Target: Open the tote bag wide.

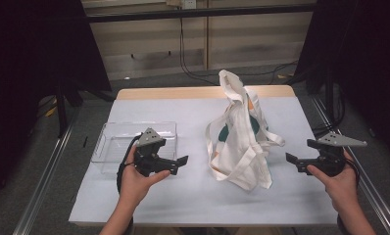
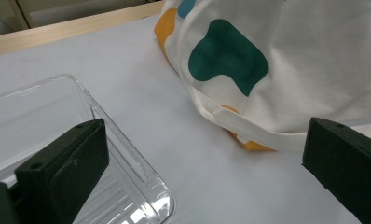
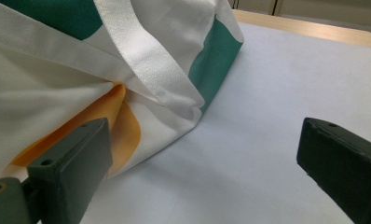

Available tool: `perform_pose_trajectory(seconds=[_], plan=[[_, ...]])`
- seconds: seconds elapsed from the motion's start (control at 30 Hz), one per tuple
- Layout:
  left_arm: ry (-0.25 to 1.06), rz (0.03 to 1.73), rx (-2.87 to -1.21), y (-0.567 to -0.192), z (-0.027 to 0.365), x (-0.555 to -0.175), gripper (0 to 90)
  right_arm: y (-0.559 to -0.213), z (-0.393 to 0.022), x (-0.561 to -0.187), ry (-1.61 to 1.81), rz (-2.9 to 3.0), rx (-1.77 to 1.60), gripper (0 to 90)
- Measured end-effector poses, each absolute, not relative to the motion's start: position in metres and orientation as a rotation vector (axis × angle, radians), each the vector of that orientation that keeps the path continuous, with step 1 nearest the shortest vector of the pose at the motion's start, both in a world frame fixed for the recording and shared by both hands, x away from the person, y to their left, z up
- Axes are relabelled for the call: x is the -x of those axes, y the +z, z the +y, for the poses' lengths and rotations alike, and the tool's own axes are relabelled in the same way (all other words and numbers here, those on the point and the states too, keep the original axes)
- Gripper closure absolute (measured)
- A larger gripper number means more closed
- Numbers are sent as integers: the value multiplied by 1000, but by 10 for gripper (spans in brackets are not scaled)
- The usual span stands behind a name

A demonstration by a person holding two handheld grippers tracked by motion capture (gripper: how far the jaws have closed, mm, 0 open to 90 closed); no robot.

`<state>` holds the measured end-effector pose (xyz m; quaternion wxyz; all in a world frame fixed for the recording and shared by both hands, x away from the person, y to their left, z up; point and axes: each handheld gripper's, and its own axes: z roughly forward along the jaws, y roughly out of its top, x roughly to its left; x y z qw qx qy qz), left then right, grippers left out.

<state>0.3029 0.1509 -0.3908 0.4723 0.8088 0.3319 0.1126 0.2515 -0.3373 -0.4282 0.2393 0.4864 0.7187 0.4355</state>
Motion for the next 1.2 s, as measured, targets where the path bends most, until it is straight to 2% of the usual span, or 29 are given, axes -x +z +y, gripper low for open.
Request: perform_pose_trajectory(seconds=[0.33, 0.53, 0.77, 0.83, 0.9, 0.97, 1.2], plan=[[270, 820, -1977, -390, 155, -307, 14, -430, -331, -258, 1180, 1985, -1317, 30], [272, 795, -1957, -383, 145, -310, 61, -423, -330, -258, 1182, 1938, -1318, 48], [276, 783, -1972, -379, 126, -321, 167, -416, -319, -267, 1210, 1948, -1325, 122], [284, 777, -1965, -377, 115, -329, 189, -414, -316, -269, 1221, 1944, -1302, 177], [288, 770, -1969, -378, 107, -334, 228, -412, -313, -274, 1233, 1961, -1306, 174], [275, 755, -1980, -378, 97, -338, 243, -410, -310, -277, 1221, 1964, -1289, 221], [286, 733, -2003, -380, 72, -354, 288, -400, -296, -287, 1276, 1974, -1242, 289]])
